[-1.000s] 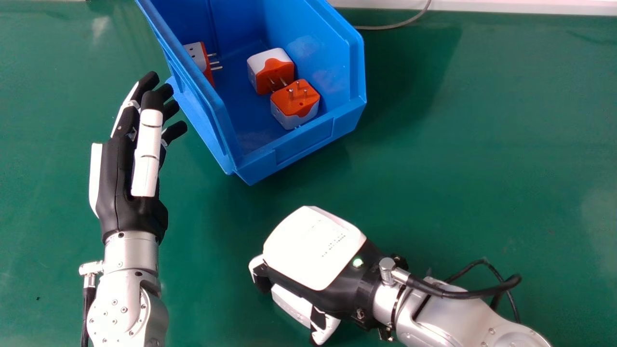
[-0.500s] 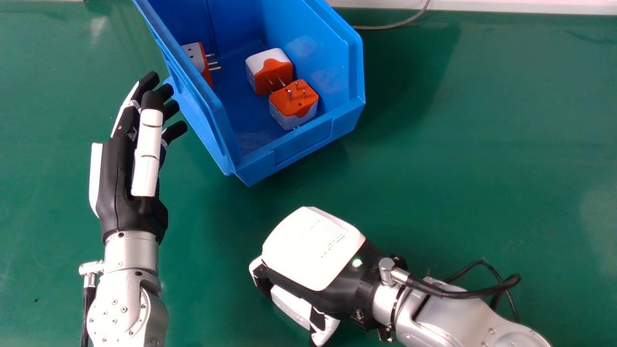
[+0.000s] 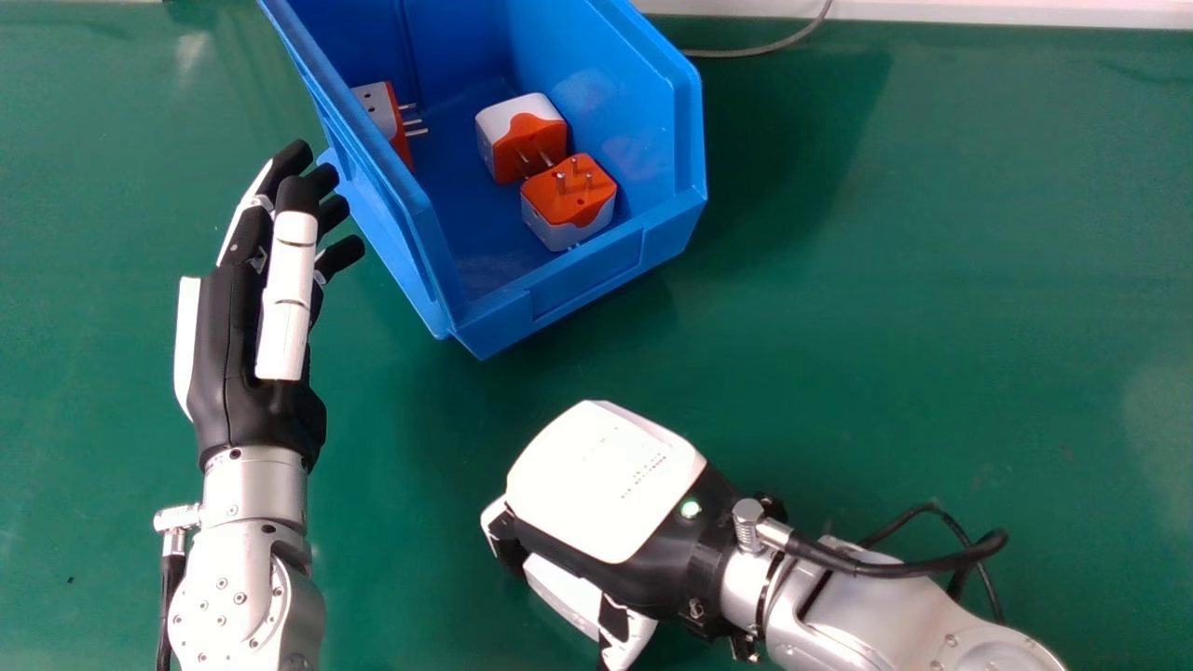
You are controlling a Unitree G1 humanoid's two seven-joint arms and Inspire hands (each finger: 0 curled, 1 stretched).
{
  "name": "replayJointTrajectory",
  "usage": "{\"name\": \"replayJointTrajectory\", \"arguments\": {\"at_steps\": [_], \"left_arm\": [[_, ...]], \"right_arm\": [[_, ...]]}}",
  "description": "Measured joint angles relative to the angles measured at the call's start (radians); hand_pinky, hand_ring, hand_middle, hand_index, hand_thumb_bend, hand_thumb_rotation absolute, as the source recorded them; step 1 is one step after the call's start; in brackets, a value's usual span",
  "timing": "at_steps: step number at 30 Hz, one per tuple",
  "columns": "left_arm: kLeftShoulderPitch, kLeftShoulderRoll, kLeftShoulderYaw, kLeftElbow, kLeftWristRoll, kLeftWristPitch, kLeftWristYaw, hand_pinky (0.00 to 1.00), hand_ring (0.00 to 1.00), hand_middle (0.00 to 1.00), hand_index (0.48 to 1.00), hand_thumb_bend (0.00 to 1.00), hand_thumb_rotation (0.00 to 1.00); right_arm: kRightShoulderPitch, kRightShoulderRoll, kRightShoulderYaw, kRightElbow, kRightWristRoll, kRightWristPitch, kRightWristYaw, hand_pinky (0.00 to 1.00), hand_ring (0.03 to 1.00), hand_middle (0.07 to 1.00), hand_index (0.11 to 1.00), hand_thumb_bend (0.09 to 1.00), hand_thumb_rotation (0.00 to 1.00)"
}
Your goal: Pick all objects and put in blue box
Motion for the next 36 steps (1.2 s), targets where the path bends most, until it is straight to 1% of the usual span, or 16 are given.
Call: {"name": "replayJointTrajectory", "arguments": {"at_steps": [3,6,9,15,20,25,28,36], "left_arm": [[0.0,0.0,0.0,0.0,0.001,0.0,0.002,0.8,0.85,0.86,0.862,0.65,0.79],[0.0,0.0,0.0,0.0,0.005,0.0,0.005,0.8,0.85,0.86,0.862,0.65,0.79],[0.0,0.0,0.0,0.0,0.005,0.0,0.006,0.8,0.85,0.86,0.862,0.65,0.79],[0.0,0.0,0.0,0.0,0.004,0.0,0.005,0.8,0.85,0.86,0.863,0.65,0.79],[0.0,0.0,0.0,0.0,0.004,0.0,0.003,0.8,0.85,0.86,0.863,0.65,0.79],[0.0,0.0,-0.001,-0.001,0.008,0.0,0.003,0.8,0.85,0.86,0.864,0.64,0.79],[0.0,0.0,0.0,-0.001,0.007,0.0,0.001,0.8,0.85,0.86,0.864,0.64,0.8],[0.0,0.0,0.0,-0.001,0.007,0.0,0.002,0.8,0.85,0.86,0.865,0.64,0.8]], "right_arm": [[0.0,-0.001,0.0,0.004,0.004,-0.007,-0.01,0.29,0.402,0.502,0.532,0.522,0.0],[0.0,-0.001,0.0,0.004,0.009,-0.008,-0.019,0.29,0.401,0.499,0.53,0.521,0.0],[0.0,-0.001,-0.001,0.007,0.015,-0.013,-0.038,0.29,0.401,0.499,0.53,0.521,0.0],[0.002,-0.001,-0.004,0.01,0.023,-0.021,-0.073,0.29,0.403,0.496,0.526,0.519,0.0],[0.003,-0.002,-0.025,0.011,0.045,-0.031,-0.11,0.3,0.403,0.499,0.522,0.519,0.0],[0.002,-0.003,-0.041,0.013,0.05,-0.038,-0.163,0.3,0.403,0.501,0.516,0.518,0.0],[0.002,-0.004,-0.047,0.017,0.052,-0.039,-0.17,0.3,0.401,0.501,0.511,0.518,0.0],[0.001,-0.004,-0.063,0.021,0.055,-0.056,-0.201,0.3,0.398,0.5,0.509,0.518,0.0]]}}
